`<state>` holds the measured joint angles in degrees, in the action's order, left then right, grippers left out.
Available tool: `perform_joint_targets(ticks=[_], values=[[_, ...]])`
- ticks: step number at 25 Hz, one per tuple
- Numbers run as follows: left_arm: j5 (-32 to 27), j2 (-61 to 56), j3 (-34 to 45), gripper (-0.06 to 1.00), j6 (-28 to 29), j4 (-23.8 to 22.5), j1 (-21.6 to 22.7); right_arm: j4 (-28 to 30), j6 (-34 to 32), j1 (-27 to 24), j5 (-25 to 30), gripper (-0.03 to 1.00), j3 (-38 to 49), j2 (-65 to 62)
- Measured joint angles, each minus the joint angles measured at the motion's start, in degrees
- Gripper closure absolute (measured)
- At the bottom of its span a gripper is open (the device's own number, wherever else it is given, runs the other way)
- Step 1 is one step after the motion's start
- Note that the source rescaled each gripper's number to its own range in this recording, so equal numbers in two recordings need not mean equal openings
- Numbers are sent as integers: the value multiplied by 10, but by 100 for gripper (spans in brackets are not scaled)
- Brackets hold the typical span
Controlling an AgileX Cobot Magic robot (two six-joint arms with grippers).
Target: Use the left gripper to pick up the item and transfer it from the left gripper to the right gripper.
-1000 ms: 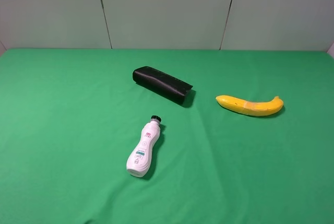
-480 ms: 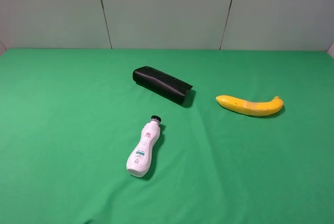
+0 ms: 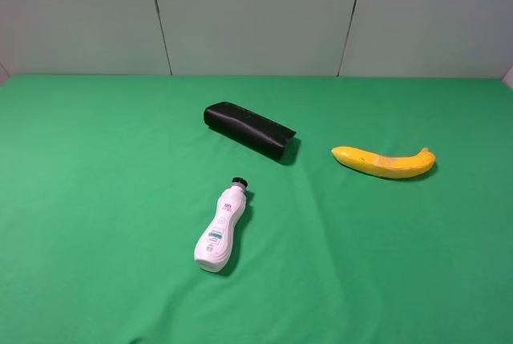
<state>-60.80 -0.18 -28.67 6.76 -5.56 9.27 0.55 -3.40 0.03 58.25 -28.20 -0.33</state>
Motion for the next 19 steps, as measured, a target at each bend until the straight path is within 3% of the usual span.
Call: perform_joint_targets(ticks=[19], values=[[0,0,0,-2,0,0,0,0,0,0,0,-3,0,0]])
